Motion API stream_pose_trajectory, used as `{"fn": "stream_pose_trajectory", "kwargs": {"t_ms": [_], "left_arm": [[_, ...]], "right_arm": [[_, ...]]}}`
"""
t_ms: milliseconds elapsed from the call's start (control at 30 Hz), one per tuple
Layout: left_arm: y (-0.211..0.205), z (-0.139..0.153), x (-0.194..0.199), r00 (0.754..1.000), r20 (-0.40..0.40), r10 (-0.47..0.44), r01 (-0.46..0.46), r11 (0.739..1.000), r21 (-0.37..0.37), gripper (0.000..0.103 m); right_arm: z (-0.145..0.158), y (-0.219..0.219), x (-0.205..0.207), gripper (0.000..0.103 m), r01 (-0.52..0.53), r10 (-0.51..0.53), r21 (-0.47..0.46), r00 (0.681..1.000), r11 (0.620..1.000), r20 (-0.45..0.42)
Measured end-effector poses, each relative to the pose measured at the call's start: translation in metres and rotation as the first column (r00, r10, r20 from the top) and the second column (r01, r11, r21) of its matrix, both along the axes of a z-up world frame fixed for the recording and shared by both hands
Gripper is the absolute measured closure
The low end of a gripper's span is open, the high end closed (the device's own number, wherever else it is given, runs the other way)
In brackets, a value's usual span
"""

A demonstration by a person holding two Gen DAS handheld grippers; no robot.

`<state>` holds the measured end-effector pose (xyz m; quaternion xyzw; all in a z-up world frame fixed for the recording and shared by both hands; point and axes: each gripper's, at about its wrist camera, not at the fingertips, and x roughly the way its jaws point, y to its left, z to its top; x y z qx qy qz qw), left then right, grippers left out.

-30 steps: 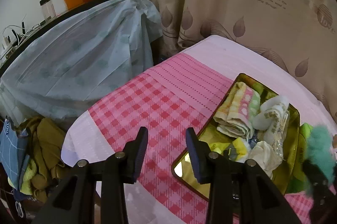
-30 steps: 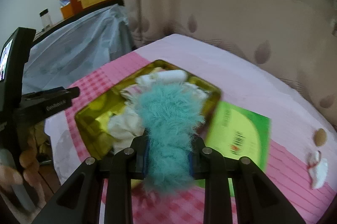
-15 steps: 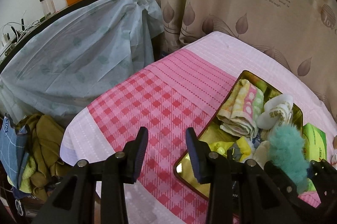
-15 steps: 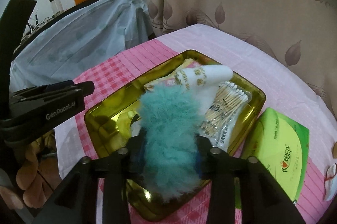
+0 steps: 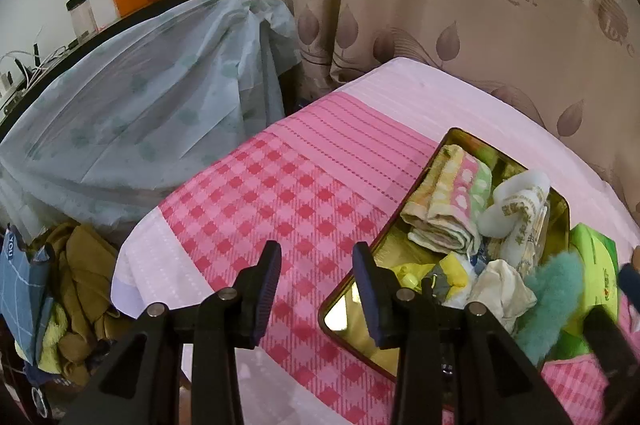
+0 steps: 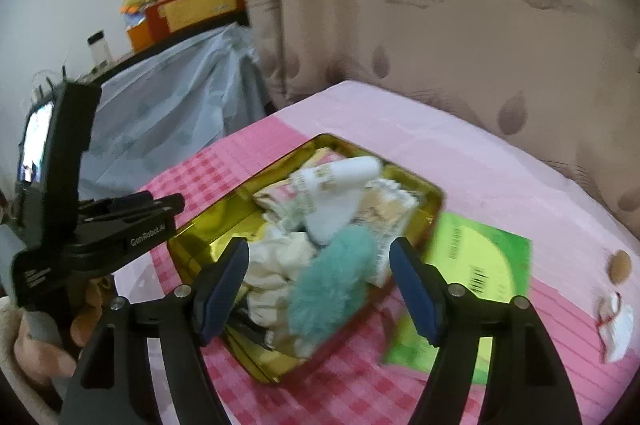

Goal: Organize soft objects
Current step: 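Carry the teal scrunchie with the right gripper into the tin tray and release, then move the right gripper back and grasp the white knit cloth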

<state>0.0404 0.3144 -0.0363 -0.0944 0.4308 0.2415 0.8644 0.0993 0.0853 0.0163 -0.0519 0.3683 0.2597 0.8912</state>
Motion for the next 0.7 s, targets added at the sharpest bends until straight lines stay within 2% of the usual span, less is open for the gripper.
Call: {"fn": "stream_pose_trajectory", "kwargs": {"t_ms": [200,333,400,500,600,700], "left_arm": [[-0.006,0.001,0.001,1.0,0.001,-0.02,0.02,0.999,0.026,0.065],[-0.01,0.001,0.001,1.0,0.002,-0.029,0.029,0.999,0.045,0.065],[-0.012,0.002,0.001,0.999,0.003,-0.034,0.034,0.998,0.054,0.065],[-0.017,0.002,0.001,0.999,0.001,-0.045,0.044,0.996,0.072,0.065],[-0.022,0.002,0.002,0.998,0.001,-0.062,0.062,0.994,0.086,0.065],[-0.027,0.005,0.0,0.996,0.016,-0.088,0.086,0.992,0.093,0.065]], "right_arm": [[0.002,-0.062,-0.012,0.027,0.124,-0.124,-0.005,0.992,0.992,0.029],[-0.011,-0.121,-0.015,0.027,0.249,-0.249,-0.04,0.968,0.968,0.016],[-0.02,-0.154,-0.017,0.026,0.323,-0.323,-0.063,0.946,0.944,0.004],[-0.035,-0.213,-0.021,0.026,0.448,-0.451,-0.102,0.892,0.888,-0.012],[-0.047,-0.26,-0.023,0.026,0.539,-0.546,-0.113,0.837,0.835,-0.039],[-0.057,-0.291,-0.022,0.026,0.596,-0.604,-0.117,0.795,0.795,-0.052]]}}
